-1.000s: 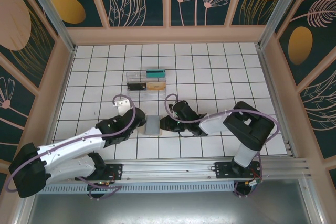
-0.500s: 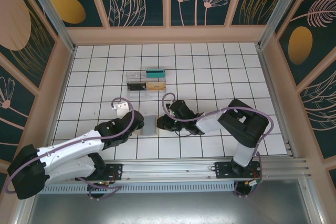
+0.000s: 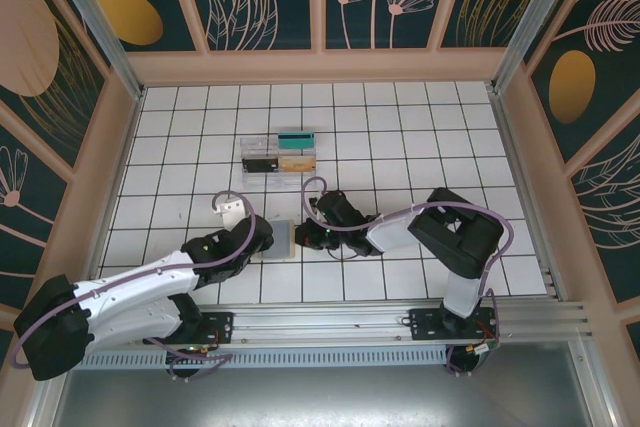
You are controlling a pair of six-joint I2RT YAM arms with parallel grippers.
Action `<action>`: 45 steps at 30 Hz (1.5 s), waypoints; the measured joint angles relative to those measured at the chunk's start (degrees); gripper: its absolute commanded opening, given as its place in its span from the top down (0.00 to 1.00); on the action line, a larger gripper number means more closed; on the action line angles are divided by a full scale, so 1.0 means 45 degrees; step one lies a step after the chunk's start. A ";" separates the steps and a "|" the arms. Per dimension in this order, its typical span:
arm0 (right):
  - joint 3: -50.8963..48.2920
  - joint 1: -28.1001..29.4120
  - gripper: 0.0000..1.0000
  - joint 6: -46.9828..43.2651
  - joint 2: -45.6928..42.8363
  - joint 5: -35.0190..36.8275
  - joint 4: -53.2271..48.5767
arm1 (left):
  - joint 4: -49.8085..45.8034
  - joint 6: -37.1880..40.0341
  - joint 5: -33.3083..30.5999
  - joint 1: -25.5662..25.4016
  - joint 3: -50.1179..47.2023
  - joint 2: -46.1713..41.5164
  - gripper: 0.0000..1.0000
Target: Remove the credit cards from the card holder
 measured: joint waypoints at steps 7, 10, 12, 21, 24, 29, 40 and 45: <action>-0.0005 0.0000 1.00 -0.0097 -0.0612 0.0223 -0.0291 | -0.0160 -0.0311 -0.0238 0.0068 -0.0170 -0.0092 1.00; -0.0005 -0.0005 1.00 -0.0107 -0.0918 0.0374 -0.0423 | -0.0185 -0.0656 -0.0350 0.0131 -0.0379 0.0282 1.00; -0.0005 0.0000 1.00 -0.0146 -0.1015 0.0427 -0.0486 | -0.0039 -0.0831 -0.0296 0.0146 -0.0695 0.0704 1.00; 0.0000 -0.0015 0.95 -0.0437 -0.1103 0.0559 -0.0947 | 0.1350 -0.1103 -0.0209 0.0141 -0.1365 0.2336 1.00; 0.0000 -0.0015 0.85 -0.0515 -0.1069 0.0559 -0.1054 | 0.1661 -0.1103 -0.0291 0.0141 -0.1365 0.2540 1.00; 0.0121 -0.0015 0.78 -0.0641 -0.0578 0.0612 -0.1161 | 0.1875 -0.1103 -0.0257 0.0146 -0.1389 0.2574 1.00; 0.0471 -0.0053 0.81 -0.0733 -0.0112 0.0452 -0.1205 | 0.1919 -0.1098 -0.0199 0.0155 -0.1413 0.2545 1.00; 0.0471 -0.0087 1.00 -0.0651 0.0000 0.0316 -0.0942 | 0.1977 -0.1093 -0.0194 0.0155 -0.1423 0.2550 1.00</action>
